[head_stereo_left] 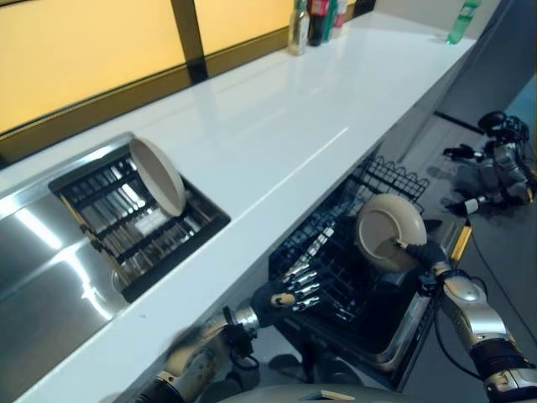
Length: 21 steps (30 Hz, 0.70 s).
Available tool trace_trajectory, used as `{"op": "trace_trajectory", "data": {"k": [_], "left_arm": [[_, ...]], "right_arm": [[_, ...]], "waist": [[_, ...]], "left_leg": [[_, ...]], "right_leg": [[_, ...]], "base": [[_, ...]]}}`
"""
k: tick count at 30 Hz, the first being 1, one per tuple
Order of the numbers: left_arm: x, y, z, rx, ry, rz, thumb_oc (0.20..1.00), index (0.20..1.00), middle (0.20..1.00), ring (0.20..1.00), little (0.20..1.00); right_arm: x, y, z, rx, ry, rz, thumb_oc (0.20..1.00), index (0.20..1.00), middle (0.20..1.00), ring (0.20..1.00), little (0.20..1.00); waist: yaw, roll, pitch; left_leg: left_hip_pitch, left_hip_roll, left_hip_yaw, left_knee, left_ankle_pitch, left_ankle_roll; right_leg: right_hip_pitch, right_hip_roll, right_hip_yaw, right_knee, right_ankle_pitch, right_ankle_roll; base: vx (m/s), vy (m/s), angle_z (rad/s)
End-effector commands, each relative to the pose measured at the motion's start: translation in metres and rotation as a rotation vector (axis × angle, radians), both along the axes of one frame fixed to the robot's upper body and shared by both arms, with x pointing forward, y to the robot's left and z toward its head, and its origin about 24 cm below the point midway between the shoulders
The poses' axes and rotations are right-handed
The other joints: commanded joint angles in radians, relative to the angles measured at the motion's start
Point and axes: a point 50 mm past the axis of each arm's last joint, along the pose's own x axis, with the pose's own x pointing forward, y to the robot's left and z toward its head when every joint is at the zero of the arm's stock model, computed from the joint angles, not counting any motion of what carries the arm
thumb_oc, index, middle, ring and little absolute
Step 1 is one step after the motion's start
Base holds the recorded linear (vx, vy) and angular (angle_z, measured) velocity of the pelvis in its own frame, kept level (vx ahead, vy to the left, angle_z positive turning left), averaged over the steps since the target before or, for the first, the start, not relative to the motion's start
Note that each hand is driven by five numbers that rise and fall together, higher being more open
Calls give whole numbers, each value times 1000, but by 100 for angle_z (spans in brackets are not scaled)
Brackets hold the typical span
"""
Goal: Pick up plates and place into dishwasher.
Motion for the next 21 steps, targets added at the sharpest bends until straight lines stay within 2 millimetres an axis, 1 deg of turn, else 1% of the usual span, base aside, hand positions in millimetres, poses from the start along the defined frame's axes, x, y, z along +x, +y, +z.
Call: {"op": "trace_trajectory", "data": {"k": [1,6,11,14,16,18,21], "left_arm": [[6,6,10,-8,-63,-37,1000,1000,1000,1000,1000],[-2,7,4,-4,-26,-72,1000,1000,1000,1000,1000],[-2,4,5,6,-14,-92,1000,1000,1000,1000,1000],[5,6,11,49,-55,-108,1000,1000,1000,1000,1000],[12,8,16,68,-86,-111,1000,1000,1000,1000,1000],[19,8,25,71,-113,-120,1000,1000,1000,1000,1000],[23,4,31,73,-146,-140,1000,1000,1000,1000,1000]], "right_arm": [[37,-9,46,-64,-166,10,200,200,200,200,200],[43,-11,47,-102,-137,53,200,200,200,200,200],[46,-9,41,-175,-115,64,200,200,200,200,200],[54,-8,43,-180,-120,33,200,200,200,200,200],[62,-6,49,-196,-132,24,200,200,200,200,200],[69,-5,56,-230,-139,26,200,200,200,200,200],[76,-6,59,-290,-106,44,200,200,200,200,200]], "waist": [[27,6,10],[41,14,7],[58,2,18],[74,-13,46],[80,-18,67],[86,-17,91],[92,-13,105]], "left_leg": [[-79,0,7,91,-69,91],[-70,5,-2,98,-71,84],[-85,14,-5,123,-75,82],[-139,27,-13,175,-80,81],[-175,33,-16,202,-79,81],[-207,37,-20,219,-75,79],[-234,41,-24,231,-67,74]], "right_leg": [[-26,-73,-21,101,2,85],[-11,-79,-31,103,-14,86],[-8,-82,-40,97,-6,94],[-27,-76,-44,107,6,91],[-40,-72,-49,111,12,86],[-51,-71,-56,112,18,81],[-59,-72,-66,109,22,76]], "base": [[33,-59,19],[59,-22,2],[36,-68,3],[-73,-138,15],[-139,-106,23],[-148,-65,17],[-81,-21,13]]}}
